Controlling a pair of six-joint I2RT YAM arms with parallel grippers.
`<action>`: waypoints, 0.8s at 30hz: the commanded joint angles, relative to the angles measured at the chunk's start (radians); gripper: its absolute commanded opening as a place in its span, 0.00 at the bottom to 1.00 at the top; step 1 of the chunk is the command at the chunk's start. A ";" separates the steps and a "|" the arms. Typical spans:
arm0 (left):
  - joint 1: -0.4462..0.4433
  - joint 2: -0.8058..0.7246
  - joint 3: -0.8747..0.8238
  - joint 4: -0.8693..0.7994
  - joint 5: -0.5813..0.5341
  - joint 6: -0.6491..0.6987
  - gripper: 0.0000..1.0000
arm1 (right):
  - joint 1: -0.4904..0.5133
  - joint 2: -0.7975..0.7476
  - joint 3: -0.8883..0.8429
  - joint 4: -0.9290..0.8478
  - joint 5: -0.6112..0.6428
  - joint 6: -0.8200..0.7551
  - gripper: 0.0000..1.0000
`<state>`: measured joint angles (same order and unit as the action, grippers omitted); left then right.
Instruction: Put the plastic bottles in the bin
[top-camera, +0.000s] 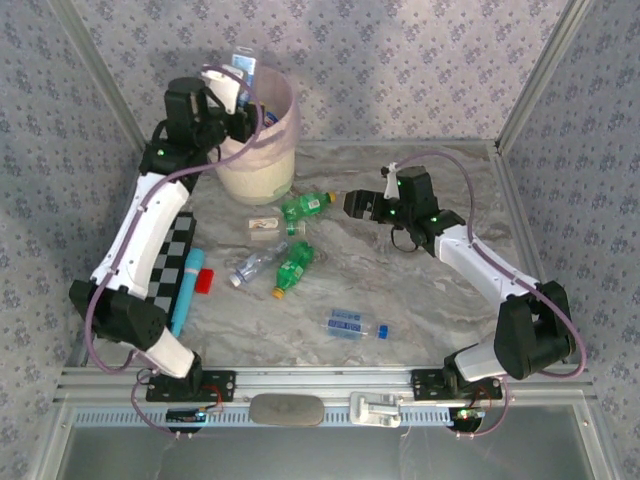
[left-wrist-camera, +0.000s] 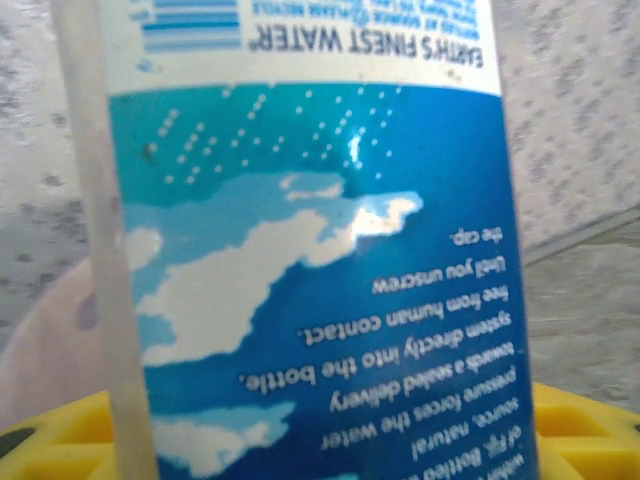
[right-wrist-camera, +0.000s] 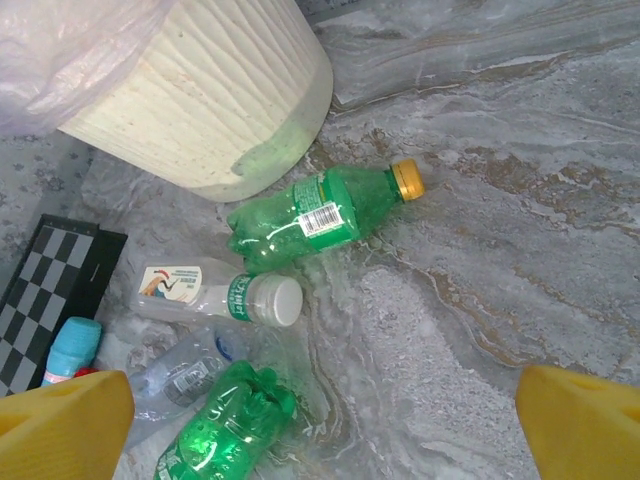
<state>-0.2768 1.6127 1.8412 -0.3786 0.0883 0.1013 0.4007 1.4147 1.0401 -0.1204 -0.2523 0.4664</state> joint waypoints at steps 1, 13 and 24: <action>0.042 0.076 0.098 -0.090 0.008 0.045 0.50 | 0.009 0.004 0.000 -0.026 0.024 -0.028 1.00; 0.112 0.391 0.488 -0.381 0.057 -0.009 0.51 | 0.007 -0.011 0.006 -0.066 0.048 -0.043 1.00; 0.120 0.574 0.741 -0.581 0.073 -0.048 0.55 | 0.009 -0.051 -0.009 -0.092 0.068 -0.058 1.00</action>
<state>-0.1581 2.1757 2.5381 -0.8967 0.1417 0.0750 0.4023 1.4025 1.0401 -0.1856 -0.2115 0.4313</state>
